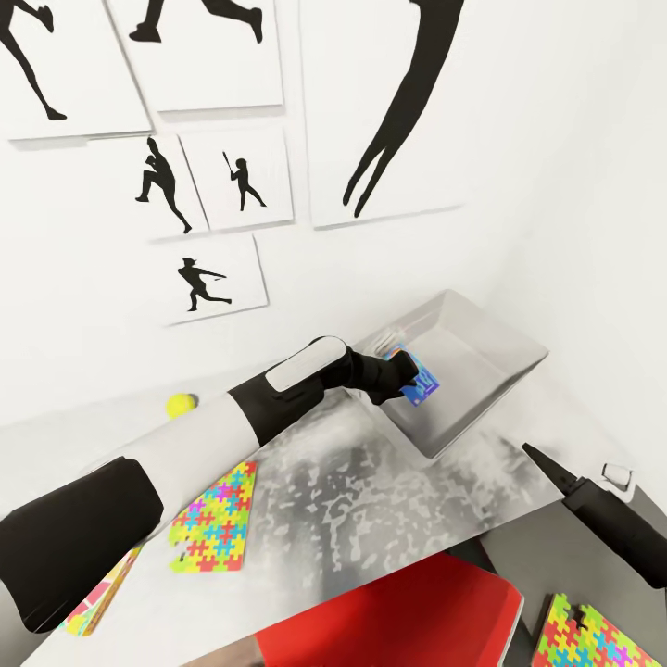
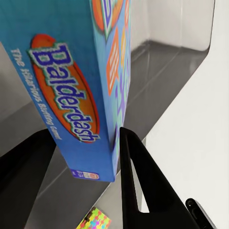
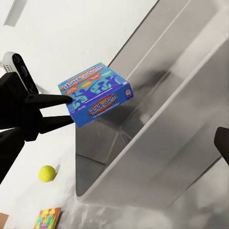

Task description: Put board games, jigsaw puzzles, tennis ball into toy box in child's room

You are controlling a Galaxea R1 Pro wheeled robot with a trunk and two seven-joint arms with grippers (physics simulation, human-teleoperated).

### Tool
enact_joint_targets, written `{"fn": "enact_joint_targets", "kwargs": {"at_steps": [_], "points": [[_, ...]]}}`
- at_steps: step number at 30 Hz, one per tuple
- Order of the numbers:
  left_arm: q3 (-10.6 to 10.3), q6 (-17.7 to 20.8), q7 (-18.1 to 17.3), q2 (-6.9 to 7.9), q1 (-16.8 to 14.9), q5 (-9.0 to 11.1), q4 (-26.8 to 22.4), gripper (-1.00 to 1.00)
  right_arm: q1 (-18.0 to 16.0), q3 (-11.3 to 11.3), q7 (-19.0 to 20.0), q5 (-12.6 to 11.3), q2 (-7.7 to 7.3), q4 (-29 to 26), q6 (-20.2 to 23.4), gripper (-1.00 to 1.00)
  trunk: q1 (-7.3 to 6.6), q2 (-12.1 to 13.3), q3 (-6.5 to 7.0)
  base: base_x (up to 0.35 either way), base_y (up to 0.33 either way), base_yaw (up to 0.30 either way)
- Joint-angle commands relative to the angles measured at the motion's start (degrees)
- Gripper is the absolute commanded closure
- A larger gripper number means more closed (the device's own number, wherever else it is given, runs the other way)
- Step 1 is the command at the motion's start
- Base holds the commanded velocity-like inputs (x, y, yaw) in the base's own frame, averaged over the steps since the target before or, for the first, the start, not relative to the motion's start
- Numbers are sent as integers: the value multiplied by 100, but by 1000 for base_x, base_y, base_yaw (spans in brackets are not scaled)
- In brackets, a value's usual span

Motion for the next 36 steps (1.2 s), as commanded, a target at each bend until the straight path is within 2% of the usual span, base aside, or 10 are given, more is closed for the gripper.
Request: {"fn": "enact_joint_targets", "kwargs": {"at_steps": [1,5,8,15,28,29,36], "points": [[-5,0,29,0,-7,31,-1,100,-4,-13,6,-23,0,0,41,-100,3,-9,-8,0,0,0],[-5,5,36,0,-7,31,-3,100,-4,-177,7,-39,0,0,52,-100,3,-9,-14,0,0,0],[-5,12,43,0,-7,31,-8,100,-4,-219,3,-33,0,0,62,-100,3,-9,-32,0,0,0],[-5,23,47,0,-7,31,-9,100,-4,-234,2,-36,0,8,66,-100,3,-9,-79,0,0,0],[-5,16,47,0,-7,31,-17,100,-4,-234,2,-29,5,11,51,-100,3,-9,-85,0,0,0],[-5,15,47,0,-7,31,-18,-100,-4,-234,2,-29,6,10,50,-100,3,-9,-85,0,0,0],[-5,11,47,0,-7,31,-18,-100,-4,-234,10,-36,8,9,44,-100,3,-9,-85,0,0,0]]}}
